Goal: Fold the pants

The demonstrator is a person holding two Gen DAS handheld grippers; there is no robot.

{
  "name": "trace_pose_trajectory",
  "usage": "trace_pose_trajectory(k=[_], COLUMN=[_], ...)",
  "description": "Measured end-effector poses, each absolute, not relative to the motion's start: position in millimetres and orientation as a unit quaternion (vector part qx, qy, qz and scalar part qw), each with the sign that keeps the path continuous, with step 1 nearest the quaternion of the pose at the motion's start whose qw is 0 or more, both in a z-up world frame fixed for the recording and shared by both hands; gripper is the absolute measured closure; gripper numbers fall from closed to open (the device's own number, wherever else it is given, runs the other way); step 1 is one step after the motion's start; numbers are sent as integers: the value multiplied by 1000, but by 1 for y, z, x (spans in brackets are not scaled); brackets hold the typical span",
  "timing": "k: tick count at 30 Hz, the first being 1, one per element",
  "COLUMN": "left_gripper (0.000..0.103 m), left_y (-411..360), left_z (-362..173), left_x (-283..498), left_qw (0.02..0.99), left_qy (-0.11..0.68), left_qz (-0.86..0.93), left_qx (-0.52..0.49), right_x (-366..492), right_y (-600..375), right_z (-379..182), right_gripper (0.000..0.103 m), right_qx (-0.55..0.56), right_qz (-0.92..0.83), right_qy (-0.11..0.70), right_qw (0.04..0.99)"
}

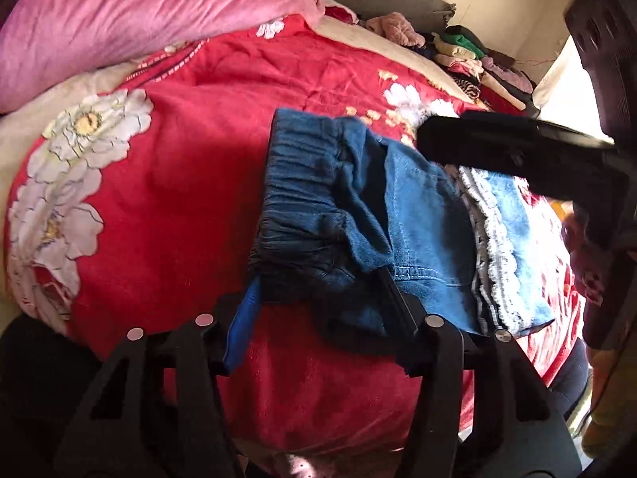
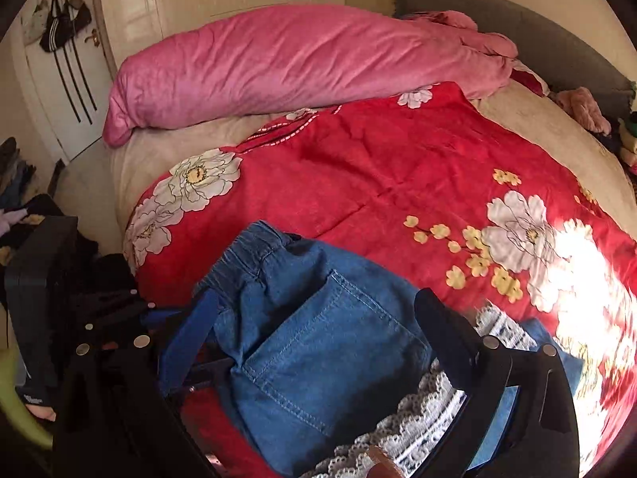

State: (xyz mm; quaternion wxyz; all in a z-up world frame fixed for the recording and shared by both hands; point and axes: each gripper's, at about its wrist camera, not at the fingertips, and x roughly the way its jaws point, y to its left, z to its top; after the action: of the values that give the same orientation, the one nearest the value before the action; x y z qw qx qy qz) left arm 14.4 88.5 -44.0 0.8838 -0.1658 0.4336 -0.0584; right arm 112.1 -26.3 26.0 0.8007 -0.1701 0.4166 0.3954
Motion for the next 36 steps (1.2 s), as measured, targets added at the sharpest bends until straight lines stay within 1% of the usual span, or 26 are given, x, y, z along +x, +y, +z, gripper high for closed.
trace_pose_trajectory(k=[2, 6, 9, 10, 11, 12, 14, 15, 17, 20, 22, 25, 30, 31, 32, 33, 34, 35, 36], left_gripper=[55, 55, 55, 53, 53, 53, 45, 41, 37, 32, 20, 13, 12, 15, 19, 23, 23, 23, 23], left_y=[88, 87, 86, 86, 87, 88, 92, 93, 93, 90, 88, 78, 42, 32, 19, 6, -8, -23, -36], left_z=[-46, -48, -49, -49, -48, -48, -45, -44, -41, -37, -34, -27, -18, -14, -7, -1, 5, 9, 10], left_x=[14, 13, 12, 11, 11, 10, 8, 7, 6, 5, 8, 18, 47, 51, 54, 52, 50, 47, 45], left_qw=[884, 885, 885, 885, 885, 885, 883, 882, 880, 870, 863, 856, 829, 827, 828, 834, 839, 840, 838], left_qy=[432, 428, 427, 427, 427, 426, 423, 423, 422, 424, 424, 421, 417, 415, 409, 402, 395, 394, 399], left_qz=[-60, -62, -63, -63, -64, -65, -70, -70, -75, -99, -119, -143, -224, -239, -255, -264, -276, -293, -305], left_qx=[-169, -171, -172, -173, -175, -180, -192, -198, -206, -230, -247, -264, -297, -296, -286, -270, -251, -229, -211], right_x=[122, 130, 138, 140, 142, 144, 142, 141, 140, 137, 138, 141, 147, 147, 147, 145, 143, 139, 136], right_y=[-13, 15, 28, 29, 28, 26, 18, 12, -5, -37, -64, -103, -164, -175, -187, -200, -215, -230, -247], right_z=[17, 1, -18, -25, -30, -32, -30, -26, -14, 6, 19, 34, 50, 51, 52, 53, 54, 54, 52], right_gripper=[5, 5, 6, 10, 24, 46, 64, 66, 70, 70, 70, 70, 70, 68, 67, 60, 39, 23, 22], right_qx=[-167, -202, -210, -201, -188, -172, -146, -140, -105, -62, -32, 7, 51, 61, 69, 79, 89, 97, 101], right_qz=[401, 409, 417, 421, 429, 441, 452, 455, 468, 489, 497, 498, 481, 478, 474, 470, 466, 455, 434], right_qy=[436, 439, 460, 469, 476, 484, 481, 475, 467, 446, 435, 420, 398, 396, 392, 386, 378, 368, 363], right_qw=[788, 774, 756, 750, 745, 736, 737, 740, 743, 746, 750, 759, 779, 782, 785, 790, 795, 805, 819])
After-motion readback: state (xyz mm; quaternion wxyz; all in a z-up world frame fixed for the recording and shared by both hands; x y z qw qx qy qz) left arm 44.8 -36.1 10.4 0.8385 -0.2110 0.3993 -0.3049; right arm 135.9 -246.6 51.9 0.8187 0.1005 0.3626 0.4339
